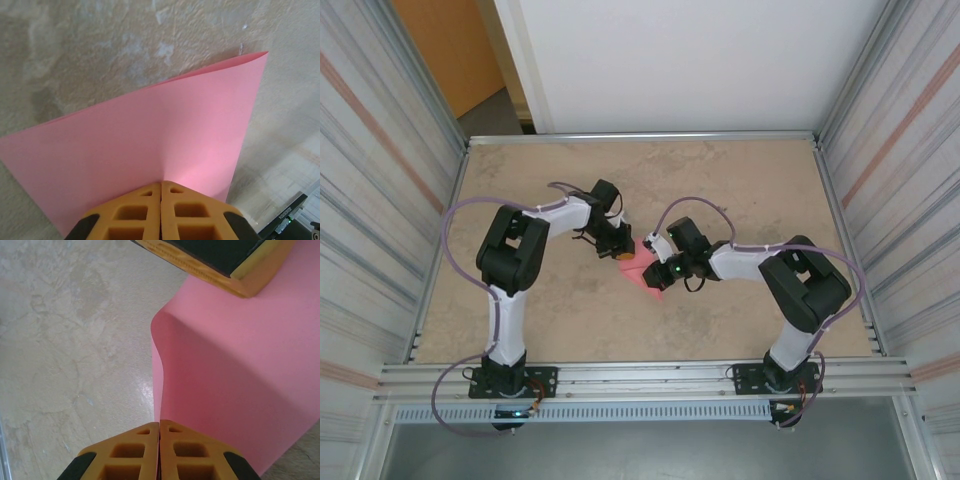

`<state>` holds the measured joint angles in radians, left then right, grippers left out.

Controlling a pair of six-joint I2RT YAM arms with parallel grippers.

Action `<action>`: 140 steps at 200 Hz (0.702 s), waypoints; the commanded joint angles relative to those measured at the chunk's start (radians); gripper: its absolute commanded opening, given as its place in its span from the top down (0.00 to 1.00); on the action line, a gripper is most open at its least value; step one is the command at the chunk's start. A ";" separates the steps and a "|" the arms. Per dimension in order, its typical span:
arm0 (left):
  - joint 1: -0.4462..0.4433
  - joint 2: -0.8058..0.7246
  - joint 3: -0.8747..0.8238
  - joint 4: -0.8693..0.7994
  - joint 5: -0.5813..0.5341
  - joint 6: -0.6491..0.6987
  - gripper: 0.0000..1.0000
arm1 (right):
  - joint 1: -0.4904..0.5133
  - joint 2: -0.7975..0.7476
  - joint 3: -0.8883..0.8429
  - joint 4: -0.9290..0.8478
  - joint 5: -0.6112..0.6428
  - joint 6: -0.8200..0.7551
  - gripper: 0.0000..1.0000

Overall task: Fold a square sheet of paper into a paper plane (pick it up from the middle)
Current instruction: Third fold the triangle at the center of the table.

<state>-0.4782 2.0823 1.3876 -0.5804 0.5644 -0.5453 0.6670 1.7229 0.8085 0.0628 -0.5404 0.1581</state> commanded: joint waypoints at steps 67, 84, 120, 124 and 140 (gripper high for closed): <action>-0.012 0.052 -0.004 -0.052 -0.026 0.038 0.94 | -0.003 0.042 0.047 -0.054 0.052 0.019 0.91; -0.013 0.055 -0.004 -0.052 -0.027 0.039 0.94 | -0.003 0.043 0.047 -0.055 0.058 0.017 0.91; -0.013 0.059 -0.004 -0.052 -0.026 0.039 0.94 | -0.003 0.051 0.052 -0.062 0.064 0.021 0.91; -0.013 0.059 -0.002 -0.053 -0.026 0.039 0.95 | -0.003 0.052 0.052 -0.063 0.068 0.023 0.91; -0.013 0.060 -0.004 -0.052 -0.026 0.039 0.95 | -0.004 0.053 0.050 -0.064 0.074 0.024 0.91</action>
<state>-0.4782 2.0861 1.3895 -0.5804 0.5678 -0.5259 0.6670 1.7584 0.8364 0.0231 -0.4889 0.1581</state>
